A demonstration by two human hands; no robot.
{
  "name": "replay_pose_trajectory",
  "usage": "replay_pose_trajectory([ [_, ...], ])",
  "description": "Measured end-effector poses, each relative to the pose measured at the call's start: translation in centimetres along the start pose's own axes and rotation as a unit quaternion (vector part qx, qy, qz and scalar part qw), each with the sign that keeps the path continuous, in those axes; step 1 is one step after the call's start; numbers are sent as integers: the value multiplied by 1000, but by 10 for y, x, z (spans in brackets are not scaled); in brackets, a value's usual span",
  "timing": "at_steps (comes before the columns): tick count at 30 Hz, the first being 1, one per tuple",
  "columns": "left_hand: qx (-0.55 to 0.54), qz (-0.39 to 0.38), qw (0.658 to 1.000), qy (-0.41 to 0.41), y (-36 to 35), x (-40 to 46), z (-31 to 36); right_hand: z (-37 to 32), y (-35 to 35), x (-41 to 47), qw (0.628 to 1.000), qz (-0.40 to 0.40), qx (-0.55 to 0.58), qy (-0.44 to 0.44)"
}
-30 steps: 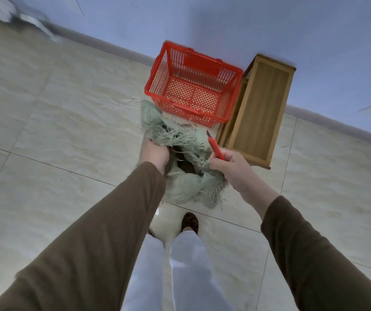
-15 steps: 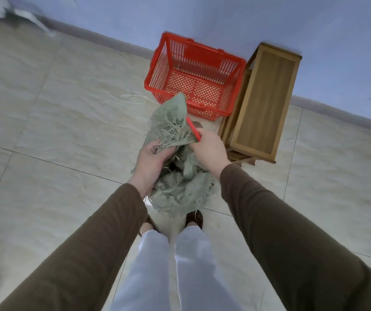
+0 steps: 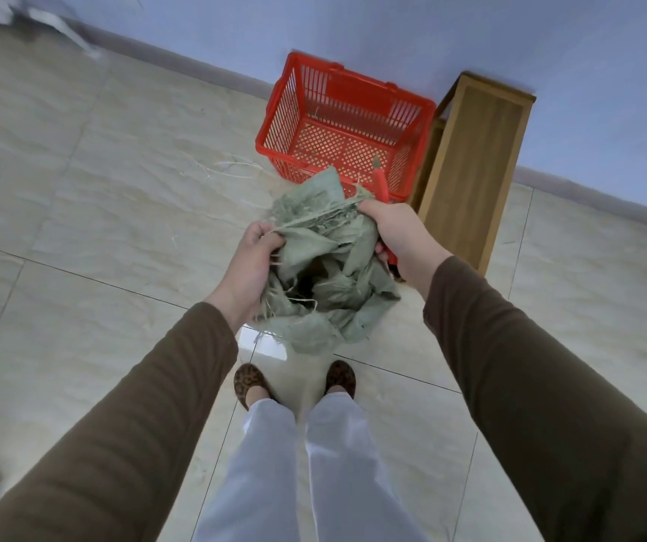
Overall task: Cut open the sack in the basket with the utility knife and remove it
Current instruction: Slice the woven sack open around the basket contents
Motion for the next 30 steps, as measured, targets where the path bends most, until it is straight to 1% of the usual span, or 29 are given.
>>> replay_pose_trajectory([
  [1, 59, -17, 998, 0, -1, 2, -1, 1, 2, 2, 1000, 4, 6, -7],
  [3, 213, -68, 975, -5, -12, -3, -3, 2, -1, 3, 1000, -14, 3, -19],
  [4, 250, -79, 965, -7, -16, -4, -5, 5, -2, 5, 999, -23, -2, -28],
  [5, 243, -78, 967, -12, -17, -4, -5, 7, -2, 5, 999, -22, 0, -36],
  [6, 207, -66, 976, -13, -18, -6, -3, 8, 0, 5, 999, -13, 17, -45],
  [8, 90, -39, 995, 22, -14, -4, -4, 11, 8, 8, 996, 18, 76, -51],
  [9, 50, -31, 997, 42, -11, -2, -7, 11, 13, 8, 995, 29, 86, -34],
  [10, 37, -24, 998, 54, -9, -1, -8, 6, 19, 6, 997, 44, 63, 5],
  [11, 34, -21, 997, 59, -8, 0, -9, -1, 26, 3, 995, 68, 11, 78],
  [12, 40, -19, 997, 56, -9, 0, -9, -15, 28, -5, 979, 87, -40, 180],
  [13, 41, -17, 998, 51, -11, 1, -8, -31, 23, -19, 953, 81, -78, 280],
  [14, 42, -18, 998, 44, -14, 0, -6, -41, 10, -32, 930, 37, -118, 345],
  [15, 42, -20, 998, 36, -16, 0, -4, -41, -7, -40, 912, -25, -175, 369],
  [16, 43, -19, 998, 30, -16, -2, -2, -34, -24, -43, 897, -78, -247, 358],
  [17, 43, -14, 999, 22, -16, -3, 0, -23, -34, -41, 884, -110, -316, 328],
  [18, 48, -5, 999, 12, -13, -4, 1, -12, -37, -35, 877, -115, -363, 293],
  [19, 58, 3, 998, 1, -9, -5, 2, -7, -34, -29, 885, -100, -370, 263],
  [21, 78, 26, 996, -24, -1, -7, 3, -2, -22, -17, 921, -63, -319, 213],
  [22, 86, 40, 995, -36, 4, -7, 4, 1, -18, -12, 937, -59, -287, 192],
  [24, 129, 95, 985, -56, 13, -7, 6, 4, -16, -7, 960, -81, -216, 160],
  [25, 182, 145, 969, -81, 18, -10, 11, 3, -16, -7, 966, -94, -190, 151],
  [26, 255, 213, 934, -130, 21, -16, 20, 3, -17, -7, 968, -106, -177, 144],
  [27, 327, 267, 886, -190, 18, -27, 32, 2, -17, -6, 968, -112, -175, 140],
  [28, 375, 281, 844, -261, 7, -38, 42, 2, -17, -5, 967, -115, -179, 139],
  [29, 416, 249, 817, -313, -11, -46, 50, 1, -18, -6, 966, -117, -183, 140],
  [30, 458, 199, 798, -336, -28, -46, 50, 0, -19, -6, 965, -118, -182, 144],
])
Point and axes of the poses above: each hand's wrist, its own x-axis towards the middle knuckle, its own y-axis out of the back of the hand, z = x × y, the point moved 7 cm from there along x, towards the middle knuckle, and after that the axes turned 10 degrees about y, right-handed, at the moved point
